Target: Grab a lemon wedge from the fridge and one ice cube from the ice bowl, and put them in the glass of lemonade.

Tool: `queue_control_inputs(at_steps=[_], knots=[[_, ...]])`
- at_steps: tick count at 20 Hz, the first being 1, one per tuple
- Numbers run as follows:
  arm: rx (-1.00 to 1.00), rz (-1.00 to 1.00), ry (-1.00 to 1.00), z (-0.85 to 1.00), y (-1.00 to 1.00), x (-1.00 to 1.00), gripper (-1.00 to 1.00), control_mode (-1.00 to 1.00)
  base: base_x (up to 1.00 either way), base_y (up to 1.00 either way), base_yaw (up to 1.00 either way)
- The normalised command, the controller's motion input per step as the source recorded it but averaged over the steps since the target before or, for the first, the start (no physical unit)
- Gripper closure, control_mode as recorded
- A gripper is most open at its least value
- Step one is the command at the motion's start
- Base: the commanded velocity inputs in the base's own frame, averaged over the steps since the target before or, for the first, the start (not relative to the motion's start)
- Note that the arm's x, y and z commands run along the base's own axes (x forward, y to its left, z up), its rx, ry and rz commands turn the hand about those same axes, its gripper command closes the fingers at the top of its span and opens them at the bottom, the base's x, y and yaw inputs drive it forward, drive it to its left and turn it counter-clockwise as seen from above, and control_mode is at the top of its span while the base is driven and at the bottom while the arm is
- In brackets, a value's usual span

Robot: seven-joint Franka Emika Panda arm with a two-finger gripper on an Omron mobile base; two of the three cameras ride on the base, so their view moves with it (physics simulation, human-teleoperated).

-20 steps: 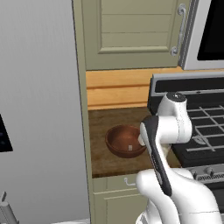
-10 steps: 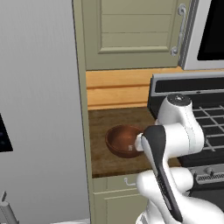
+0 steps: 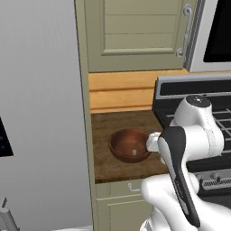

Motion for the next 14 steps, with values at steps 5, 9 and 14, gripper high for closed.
queue_control_inputs(at_steps=[5, 9, 14], knots=[[0.00, 0.00, 0.00, 0.00, 0.00, -0.02, -1.00, 1.00, -0.30, 0.08, 0.00], [0.00, 0.00, 0.00, 0.00, 0.00, 0.00, -1.00, 1.00, -0.99, 0.61, 0.00], [0.00, 0.00, 0.00, 0.00, 0.00, 0.00, -1.00, 1.00, -0.73, 0.96, 0.15]])
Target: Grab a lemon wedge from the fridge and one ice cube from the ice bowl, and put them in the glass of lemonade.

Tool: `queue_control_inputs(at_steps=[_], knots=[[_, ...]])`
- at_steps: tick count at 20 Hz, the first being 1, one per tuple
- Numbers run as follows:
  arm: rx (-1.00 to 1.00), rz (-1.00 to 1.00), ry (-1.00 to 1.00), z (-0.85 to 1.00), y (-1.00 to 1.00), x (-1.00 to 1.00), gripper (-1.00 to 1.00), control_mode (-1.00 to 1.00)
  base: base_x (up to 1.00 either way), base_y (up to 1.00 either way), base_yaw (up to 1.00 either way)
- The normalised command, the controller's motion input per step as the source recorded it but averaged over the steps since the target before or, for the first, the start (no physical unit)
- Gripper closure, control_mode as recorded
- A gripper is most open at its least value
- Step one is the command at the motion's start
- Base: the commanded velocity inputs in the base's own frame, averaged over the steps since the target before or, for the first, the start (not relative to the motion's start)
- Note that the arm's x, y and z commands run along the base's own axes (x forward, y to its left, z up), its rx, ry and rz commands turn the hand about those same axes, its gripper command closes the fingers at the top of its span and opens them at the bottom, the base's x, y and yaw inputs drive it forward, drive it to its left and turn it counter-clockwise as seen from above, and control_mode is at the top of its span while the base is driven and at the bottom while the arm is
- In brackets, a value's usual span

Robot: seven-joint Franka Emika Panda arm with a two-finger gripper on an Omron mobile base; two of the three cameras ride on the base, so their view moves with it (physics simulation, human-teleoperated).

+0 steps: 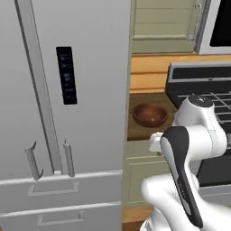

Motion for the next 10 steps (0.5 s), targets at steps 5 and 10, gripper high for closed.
queue_control_inputs(at_steps=[5, 10], knots=[[0.00, 0.00, 0.00, 0.00, 0.00, 0.00, -1.00, 1.00, -0.03, 1.00, 0.17], [0.00, 0.00, 0.00, 0.00, 0.00, 0.00, -1.00, 1.00, 0.00, 1.00, 0.06]])
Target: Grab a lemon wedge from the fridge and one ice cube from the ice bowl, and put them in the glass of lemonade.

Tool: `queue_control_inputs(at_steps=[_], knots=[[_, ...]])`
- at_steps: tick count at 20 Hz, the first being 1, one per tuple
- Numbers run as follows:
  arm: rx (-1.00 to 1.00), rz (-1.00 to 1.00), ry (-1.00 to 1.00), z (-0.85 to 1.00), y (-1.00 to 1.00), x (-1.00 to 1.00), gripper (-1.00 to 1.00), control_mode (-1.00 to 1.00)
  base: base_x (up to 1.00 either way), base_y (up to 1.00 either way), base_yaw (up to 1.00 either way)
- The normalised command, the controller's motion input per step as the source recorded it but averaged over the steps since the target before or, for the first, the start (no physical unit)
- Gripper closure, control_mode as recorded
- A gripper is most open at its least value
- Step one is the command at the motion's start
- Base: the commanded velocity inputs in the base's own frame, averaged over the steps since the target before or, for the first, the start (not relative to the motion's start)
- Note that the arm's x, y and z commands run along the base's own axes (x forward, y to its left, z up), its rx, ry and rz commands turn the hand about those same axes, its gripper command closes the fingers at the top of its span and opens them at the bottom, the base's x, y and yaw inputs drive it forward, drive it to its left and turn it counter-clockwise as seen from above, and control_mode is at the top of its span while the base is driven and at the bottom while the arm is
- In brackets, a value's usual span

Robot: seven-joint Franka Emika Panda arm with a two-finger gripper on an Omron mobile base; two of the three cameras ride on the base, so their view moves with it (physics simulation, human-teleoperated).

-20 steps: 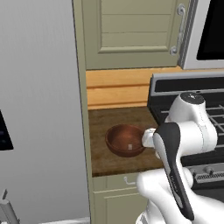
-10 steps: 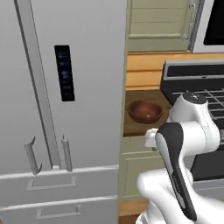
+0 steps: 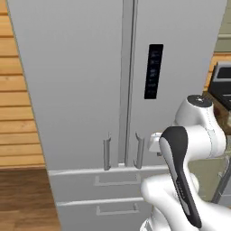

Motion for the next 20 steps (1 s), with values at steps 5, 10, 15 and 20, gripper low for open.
queue_control_inputs(at_steps=[5, 10, 15, 20], knots=[[0.00, 0.00, 0.00, 0.00, 0.00, 0.00, -1.00, 1.00, 0.10, 0.42, -0.11], [0.00, 0.00, 0.00, 0.00, 0.00, 0.00, -1.00, 1.00, -0.33, -0.01, -0.11], [0.00, 0.00, 0.00, 0.00, 0.00, 0.00, -1.00, 1.00, -0.69, 0.40, 0.00], [0.00, 0.00, 0.00, 0.00, 0.00, 0.00, -1.00, 1.00, -0.23, 0.25, -0.07]])
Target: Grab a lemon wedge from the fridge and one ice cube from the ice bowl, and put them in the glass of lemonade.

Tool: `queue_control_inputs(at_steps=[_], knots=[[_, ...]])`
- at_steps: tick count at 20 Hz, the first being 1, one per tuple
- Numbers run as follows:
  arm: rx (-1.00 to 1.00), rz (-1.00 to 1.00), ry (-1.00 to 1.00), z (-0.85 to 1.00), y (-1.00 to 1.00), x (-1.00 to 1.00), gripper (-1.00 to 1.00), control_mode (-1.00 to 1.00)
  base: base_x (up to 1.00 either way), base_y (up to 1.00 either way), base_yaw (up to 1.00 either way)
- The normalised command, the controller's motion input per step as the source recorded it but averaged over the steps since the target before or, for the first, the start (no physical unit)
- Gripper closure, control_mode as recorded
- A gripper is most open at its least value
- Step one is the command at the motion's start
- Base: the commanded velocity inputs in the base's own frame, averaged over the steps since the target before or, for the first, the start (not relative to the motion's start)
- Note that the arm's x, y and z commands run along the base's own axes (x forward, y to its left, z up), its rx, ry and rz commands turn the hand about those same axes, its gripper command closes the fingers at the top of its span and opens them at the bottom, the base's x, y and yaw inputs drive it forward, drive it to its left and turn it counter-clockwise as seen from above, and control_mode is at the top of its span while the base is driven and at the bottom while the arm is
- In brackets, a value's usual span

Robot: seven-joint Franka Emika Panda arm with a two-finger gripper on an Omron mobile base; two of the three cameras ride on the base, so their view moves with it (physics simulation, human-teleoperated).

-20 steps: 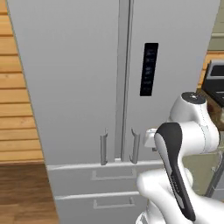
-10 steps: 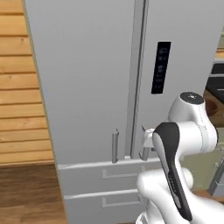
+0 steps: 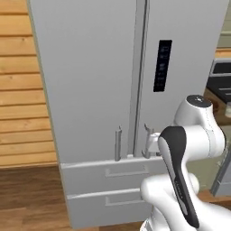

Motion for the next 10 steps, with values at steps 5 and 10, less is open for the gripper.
queue_control_inputs(at_steps=[5, 10], knots=[[0.00, 0.00, 0.00, 0.00, 0.00, 0.00, -1.00, 1.00, 0.19, 0.49, -0.21], [0.00, 0.00, 0.00, 0.00, 0.00, 0.00, -1.00, 1.00, -0.04, 0.18, -0.09]])
